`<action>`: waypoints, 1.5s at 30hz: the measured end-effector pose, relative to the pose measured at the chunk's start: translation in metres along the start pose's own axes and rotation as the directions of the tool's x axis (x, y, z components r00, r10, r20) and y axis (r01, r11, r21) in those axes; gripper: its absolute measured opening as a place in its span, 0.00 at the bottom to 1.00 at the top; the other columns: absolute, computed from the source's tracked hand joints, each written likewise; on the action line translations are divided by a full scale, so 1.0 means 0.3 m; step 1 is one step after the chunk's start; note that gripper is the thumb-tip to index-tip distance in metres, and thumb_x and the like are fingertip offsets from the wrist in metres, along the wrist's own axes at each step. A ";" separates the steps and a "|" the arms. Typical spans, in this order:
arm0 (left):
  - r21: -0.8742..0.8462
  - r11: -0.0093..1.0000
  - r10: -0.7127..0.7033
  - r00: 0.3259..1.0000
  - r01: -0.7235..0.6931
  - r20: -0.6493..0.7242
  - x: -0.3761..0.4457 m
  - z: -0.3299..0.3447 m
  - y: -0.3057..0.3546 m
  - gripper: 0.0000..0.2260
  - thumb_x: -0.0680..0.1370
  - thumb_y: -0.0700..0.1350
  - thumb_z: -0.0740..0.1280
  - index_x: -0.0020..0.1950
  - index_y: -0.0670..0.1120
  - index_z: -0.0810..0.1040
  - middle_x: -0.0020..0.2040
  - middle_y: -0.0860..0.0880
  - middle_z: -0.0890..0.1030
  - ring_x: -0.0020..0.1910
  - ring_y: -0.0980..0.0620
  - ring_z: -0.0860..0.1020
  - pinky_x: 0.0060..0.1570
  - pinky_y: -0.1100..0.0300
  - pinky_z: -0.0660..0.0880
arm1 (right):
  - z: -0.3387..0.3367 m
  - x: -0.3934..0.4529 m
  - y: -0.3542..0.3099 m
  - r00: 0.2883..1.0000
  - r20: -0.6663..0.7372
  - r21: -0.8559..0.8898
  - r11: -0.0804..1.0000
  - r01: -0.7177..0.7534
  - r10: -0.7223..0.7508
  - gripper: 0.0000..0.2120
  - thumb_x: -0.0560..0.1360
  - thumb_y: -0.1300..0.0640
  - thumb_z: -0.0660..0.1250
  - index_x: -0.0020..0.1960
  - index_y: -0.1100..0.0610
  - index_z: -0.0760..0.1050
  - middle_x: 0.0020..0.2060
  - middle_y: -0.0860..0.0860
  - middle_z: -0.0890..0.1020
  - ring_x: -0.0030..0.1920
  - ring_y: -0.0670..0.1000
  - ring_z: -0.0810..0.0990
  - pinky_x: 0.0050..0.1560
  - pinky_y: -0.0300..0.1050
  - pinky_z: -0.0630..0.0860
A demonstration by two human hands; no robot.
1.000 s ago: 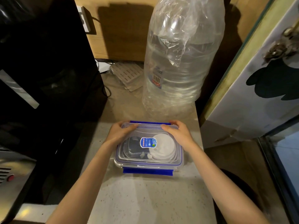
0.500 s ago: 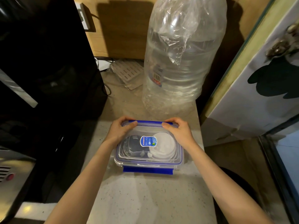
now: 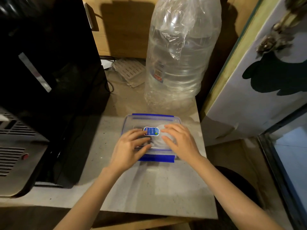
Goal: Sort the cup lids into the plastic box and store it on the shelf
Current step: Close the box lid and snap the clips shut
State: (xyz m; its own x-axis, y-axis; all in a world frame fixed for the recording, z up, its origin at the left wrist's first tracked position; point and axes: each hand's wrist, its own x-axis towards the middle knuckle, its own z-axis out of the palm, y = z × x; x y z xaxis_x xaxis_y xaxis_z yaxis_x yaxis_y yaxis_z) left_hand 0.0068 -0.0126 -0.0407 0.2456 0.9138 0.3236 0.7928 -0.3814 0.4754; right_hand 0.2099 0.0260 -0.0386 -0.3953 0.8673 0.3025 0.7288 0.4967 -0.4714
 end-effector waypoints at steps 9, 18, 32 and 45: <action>0.249 0.964 0.052 0.986 -0.092 0.161 -0.123 0.047 -0.027 0.28 0.68 0.54 0.71 0.65 0.47 0.71 0.65 0.45 0.76 0.65 0.46 0.73 0.65 0.45 0.64 | 0.080 -0.181 -0.015 0.994 0.001 -0.188 0.976 0.107 -0.109 0.25 0.66 0.46 0.71 0.60 0.55 0.72 0.58 0.54 0.80 0.61 0.50 0.74 0.62 0.46 0.70; 0.349 0.934 0.037 0.992 -0.077 0.120 -0.125 0.073 -0.021 0.33 0.60 0.39 0.79 0.63 0.44 0.73 0.62 0.44 0.78 0.61 0.45 0.77 0.61 0.50 0.66 | 0.125 -0.188 -0.022 0.997 0.031 -0.349 0.934 0.081 -0.074 0.39 0.54 0.57 0.81 0.61 0.56 0.68 0.57 0.55 0.81 0.62 0.50 0.67 0.63 0.49 0.68; 0.139 0.989 0.017 0.962 -0.057 0.272 -0.070 -0.022 -0.023 0.25 0.72 0.45 0.69 0.68 0.50 0.68 0.70 0.50 0.69 0.71 0.51 0.65 0.67 0.56 0.64 | 0.014 -0.167 -0.015 0.982 0.187 -0.042 0.998 0.038 -0.029 0.24 0.73 0.53 0.67 0.69 0.52 0.67 0.69 0.50 0.71 0.70 0.48 0.66 0.66 0.38 0.59; 0.120 0.992 -0.002 0.963 -0.031 0.271 -0.048 -0.040 -0.016 0.19 0.74 0.43 0.67 0.65 0.50 0.72 0.67 0.51 0.73 0.68 0.51 0.69 0.63 0.58 0.69 | 0.016 -0.151 -0.012 0.985 0.172 0.064 0.997 -0.043 0.031 0.17 0.75 0.55 0.65 0.64 0.52 0.73 0.65 0.50 0.75 0.67 0.48 0.69 0.64 0.37 0.61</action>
State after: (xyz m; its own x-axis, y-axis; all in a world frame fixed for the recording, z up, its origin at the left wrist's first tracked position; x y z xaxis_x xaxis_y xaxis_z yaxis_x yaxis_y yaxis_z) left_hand -0.0073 -0.0256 -0.0378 0.3856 0.9183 0.0890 0.8458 -0.3904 0.3635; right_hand 0.2226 -0.0148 -0.0544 -0.4628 0.8752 0.1407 0.7075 0.4603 -0.5362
